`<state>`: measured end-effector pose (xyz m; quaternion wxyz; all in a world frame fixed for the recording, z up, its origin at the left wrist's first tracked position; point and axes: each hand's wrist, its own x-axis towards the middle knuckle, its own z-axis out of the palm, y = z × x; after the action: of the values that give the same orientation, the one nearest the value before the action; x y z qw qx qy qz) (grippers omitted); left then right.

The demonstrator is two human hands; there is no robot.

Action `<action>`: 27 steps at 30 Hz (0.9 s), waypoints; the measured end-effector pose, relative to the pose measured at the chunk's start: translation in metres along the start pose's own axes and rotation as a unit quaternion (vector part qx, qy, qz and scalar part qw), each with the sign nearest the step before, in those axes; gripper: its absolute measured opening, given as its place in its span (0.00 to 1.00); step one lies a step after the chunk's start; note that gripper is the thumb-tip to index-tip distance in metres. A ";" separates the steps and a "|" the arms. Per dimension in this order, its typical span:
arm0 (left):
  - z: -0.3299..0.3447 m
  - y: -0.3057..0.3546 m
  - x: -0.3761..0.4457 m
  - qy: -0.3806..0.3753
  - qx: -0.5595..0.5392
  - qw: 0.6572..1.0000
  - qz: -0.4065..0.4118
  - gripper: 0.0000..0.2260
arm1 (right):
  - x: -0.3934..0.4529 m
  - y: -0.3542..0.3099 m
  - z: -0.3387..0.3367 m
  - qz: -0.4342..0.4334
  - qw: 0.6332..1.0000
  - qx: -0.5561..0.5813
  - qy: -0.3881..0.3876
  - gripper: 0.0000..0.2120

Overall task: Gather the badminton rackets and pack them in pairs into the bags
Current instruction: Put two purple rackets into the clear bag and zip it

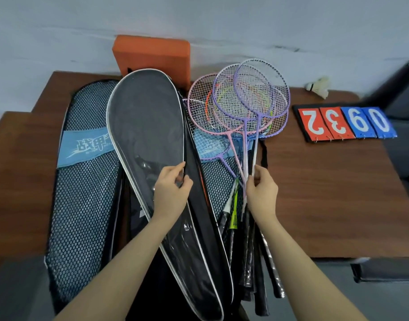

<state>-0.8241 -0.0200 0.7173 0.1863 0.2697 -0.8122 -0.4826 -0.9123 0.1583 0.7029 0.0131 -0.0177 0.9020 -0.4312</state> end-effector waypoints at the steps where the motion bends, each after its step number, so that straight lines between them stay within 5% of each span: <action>1: -0.001 0.000 0.000 -0.002 0.001 1.000 -0.002 0.17 | -0.002 0.003 0.001 0.001 1.000 -0.005 -0.006 0.16; 8: 0.004 0.000 0.002 -0.022 0.017 0.999 -0.025 0.17 | 0.002 0.010 -0.002 -0.028 0.996 -0.080 -0.029 0.12; 16: 0.005 -0.002 0.007 -0.027 0.024 0.998 -0.048 0.16 | 0.050 -0.008 0.008 -0.017 0.992 -0.102 -0.073 0.31; 27: 0.001 0.003 0.010 -0.007 -0.035 0.994 -0.103 0.17 | 0.050 -0.020 -0.003 -0.060 0.994 -0.006 -0.086 0.26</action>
<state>-0.8333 -0.0243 0.7198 0.1393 0.3417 -0.7640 -0.5293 -0.9616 0.1463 0.7198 0.0648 -0.1088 0.8976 -0.4223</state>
